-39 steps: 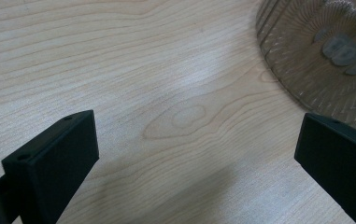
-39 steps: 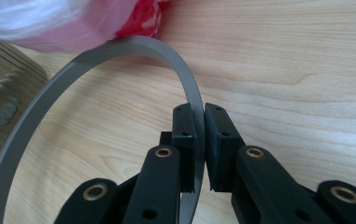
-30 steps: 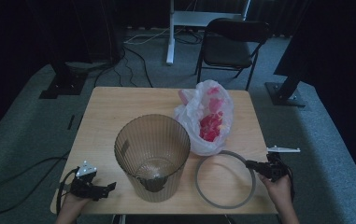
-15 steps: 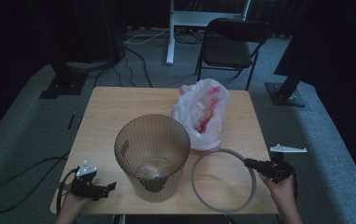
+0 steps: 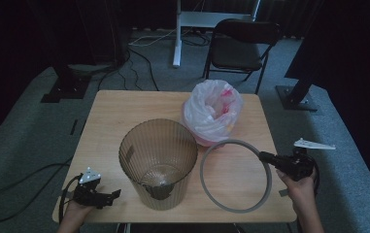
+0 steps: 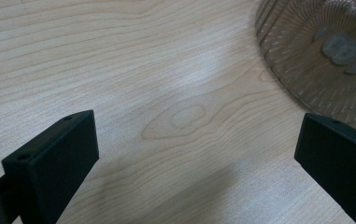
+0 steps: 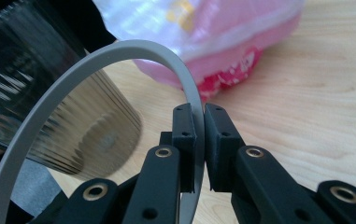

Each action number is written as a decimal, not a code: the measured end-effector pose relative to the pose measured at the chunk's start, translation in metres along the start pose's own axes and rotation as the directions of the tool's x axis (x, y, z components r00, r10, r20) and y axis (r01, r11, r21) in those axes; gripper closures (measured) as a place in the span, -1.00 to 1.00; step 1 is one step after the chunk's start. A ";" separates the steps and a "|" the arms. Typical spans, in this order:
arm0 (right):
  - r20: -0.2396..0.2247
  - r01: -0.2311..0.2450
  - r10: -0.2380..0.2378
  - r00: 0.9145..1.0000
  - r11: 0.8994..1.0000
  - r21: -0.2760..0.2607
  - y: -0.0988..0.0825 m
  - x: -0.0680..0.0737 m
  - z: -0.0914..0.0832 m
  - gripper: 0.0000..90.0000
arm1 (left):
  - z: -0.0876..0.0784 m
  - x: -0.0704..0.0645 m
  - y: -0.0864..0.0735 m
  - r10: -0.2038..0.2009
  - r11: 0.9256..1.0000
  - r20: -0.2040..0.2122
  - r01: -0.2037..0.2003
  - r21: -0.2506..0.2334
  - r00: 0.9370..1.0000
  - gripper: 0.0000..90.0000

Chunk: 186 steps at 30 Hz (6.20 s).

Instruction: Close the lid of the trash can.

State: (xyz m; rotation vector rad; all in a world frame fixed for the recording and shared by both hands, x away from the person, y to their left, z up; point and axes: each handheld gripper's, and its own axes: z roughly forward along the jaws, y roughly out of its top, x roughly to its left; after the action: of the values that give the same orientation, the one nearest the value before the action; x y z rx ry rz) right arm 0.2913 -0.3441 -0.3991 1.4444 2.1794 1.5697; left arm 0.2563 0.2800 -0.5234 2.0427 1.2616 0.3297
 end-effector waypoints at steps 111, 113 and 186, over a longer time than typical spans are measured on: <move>-0.348 0.260 -0.186 0.919 0.949 0.179 0.145 0.143 0.180 0.81 | 0.003 -0.003 -0.001 0.032 0.999 0.011 -0.032 0.032 0.999 -1.00; -0.358 0.254 -0.178 0.917 0.950 0.180 0.146 0.143 0.180 0.61 | 0.003 -0.003 -0.001 0.032 0.999 0.010 -0.032 0.032 0.999 -1.00; 0.085 0.247 -0.245 0.966 0.969 -0.019 0.098 0.109 0.114 -0.74 | 0.000 -0.003 -0.006 0.009 0.999 0.020 -0.010 0.040 1.000 -1.00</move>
State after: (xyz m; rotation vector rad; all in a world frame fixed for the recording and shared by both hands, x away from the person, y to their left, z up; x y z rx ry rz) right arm 0.3564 -0.1845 -0.3301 1.1541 2.1796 1.4260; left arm 0.2506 0.2796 -0.5273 2.0813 1.2564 0.2904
